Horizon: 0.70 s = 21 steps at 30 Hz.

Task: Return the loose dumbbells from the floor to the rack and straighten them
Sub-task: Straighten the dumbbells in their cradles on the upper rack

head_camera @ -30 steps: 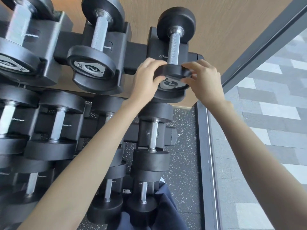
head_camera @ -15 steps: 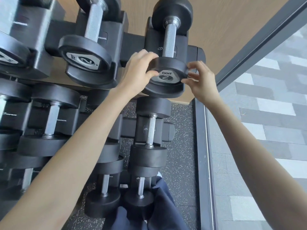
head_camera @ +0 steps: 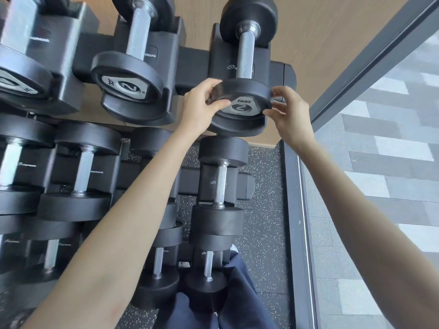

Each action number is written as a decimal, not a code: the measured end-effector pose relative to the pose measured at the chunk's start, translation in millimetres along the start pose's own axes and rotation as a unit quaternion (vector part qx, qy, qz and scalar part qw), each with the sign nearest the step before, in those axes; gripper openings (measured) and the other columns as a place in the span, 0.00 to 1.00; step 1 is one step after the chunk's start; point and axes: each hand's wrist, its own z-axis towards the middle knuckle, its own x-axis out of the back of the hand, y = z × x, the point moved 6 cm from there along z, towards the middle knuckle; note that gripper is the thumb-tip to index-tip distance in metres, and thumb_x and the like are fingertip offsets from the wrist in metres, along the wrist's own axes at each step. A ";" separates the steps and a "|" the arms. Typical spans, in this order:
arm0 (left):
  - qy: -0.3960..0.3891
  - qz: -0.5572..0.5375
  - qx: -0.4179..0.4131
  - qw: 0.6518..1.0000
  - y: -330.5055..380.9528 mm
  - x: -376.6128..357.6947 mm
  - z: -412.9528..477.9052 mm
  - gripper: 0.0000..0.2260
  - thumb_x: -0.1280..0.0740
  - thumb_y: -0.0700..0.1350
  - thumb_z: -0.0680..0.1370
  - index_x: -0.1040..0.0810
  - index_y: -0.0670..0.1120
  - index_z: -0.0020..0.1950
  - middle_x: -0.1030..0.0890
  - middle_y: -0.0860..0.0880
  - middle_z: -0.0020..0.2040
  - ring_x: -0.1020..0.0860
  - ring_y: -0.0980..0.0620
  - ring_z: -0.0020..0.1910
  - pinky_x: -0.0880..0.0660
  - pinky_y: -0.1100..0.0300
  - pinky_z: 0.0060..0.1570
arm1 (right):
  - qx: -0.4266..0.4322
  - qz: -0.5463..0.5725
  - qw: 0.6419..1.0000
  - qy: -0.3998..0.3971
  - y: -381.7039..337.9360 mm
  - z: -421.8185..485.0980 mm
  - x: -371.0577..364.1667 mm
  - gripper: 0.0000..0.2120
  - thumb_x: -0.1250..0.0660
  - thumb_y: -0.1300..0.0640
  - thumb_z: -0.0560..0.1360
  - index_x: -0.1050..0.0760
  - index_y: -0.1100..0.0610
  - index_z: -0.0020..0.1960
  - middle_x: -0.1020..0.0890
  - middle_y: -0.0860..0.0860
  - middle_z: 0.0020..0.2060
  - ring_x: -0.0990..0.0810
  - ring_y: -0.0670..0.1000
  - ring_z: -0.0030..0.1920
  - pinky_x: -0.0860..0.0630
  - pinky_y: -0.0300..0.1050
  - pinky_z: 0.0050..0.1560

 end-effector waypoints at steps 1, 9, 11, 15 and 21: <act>-0.005 -0.030 0.009 1.000 -3.9 -0.3 -0.7 0.14 0.28 0.37 0.70 0.23 0.41 0.55 0.20 0.49 0.46 0.22 0.56 0.44 0.26 0.60 0.53 | 0.000 -0.002 1.000 0.004 -1.2 -0.7 -0.9 0.16 0.34 0.72 0.70 0.28 0.64 0.57 0.25 0.52 0.51 0.22 0.47 0.48 0.28 0.26 0.49; -0.070 0.022 0.014 0.997 -5.0 8.0 -11.3 0.20 0.33 0.37 0.76 0.31 0.40 0.67 0.25 0.50 0.61 0.26 0.57 0.57 0.31 0.66 0.61 | 0.025 -0.097 0.995 0.021 -14.4 -18.0 -5.6 0.22 0.33 0.63 0.73 0.31 0.61 0.66 0.24 0.56 0.60 0.23 0.54 0.58 0.27 0.46 0.61; -0.082 0.077 -0.004 0.994 -9.6 16.7 -25.9 0.22 0.34 0.36 0.76 0.32 0.42 0.70 0.27 0.47 0.66 0.27 0.53 0.61 0.32 0.61 0.65 | 0.026 -0.169 0.985 0.007 -15.3 -33.3 -9.0 0.27 0.34 0.57 0.74 0.38 0.59 0.71 0.27 0.56 0.65 0.28 0.55 0.64 0.31 0.49 0.62; -0.085 0.209 -0.067 0.972 -17.5 42.1 -66.0 0.22 0.36 0.38 0.76 0.31 0.44 0.70 0.28 0.46 0.67 0.31 0.47 0.67 0.37 0.54 0.69 | 0.033 -0.288 0.957 0.022 -25.8 -76.3 -15.1 0.29 0.36 0.55 0.76 0.42 0.58 0.73 0.35 0.55 0.71 0.40 0.57 0.72 0.42 0.63 0.70; -0.083 0.373 -0.141 0.913 -5.5 71.4 -140.5 0.23 0.38 0.50 0.76 0.32 0.46 0.70 0.28 0.45 0.69 0.34 0.42 0.70 0.38 0.46 0.70 | 0.088 -0.358 0.928 0.061 -56.3 -139.6 -35.4 0.28 0.37 0.57 0.74 0.38 0.59 0.72 0.36 0.57 0.72 0.43 0.59 0.74 0.46 0.63 0.71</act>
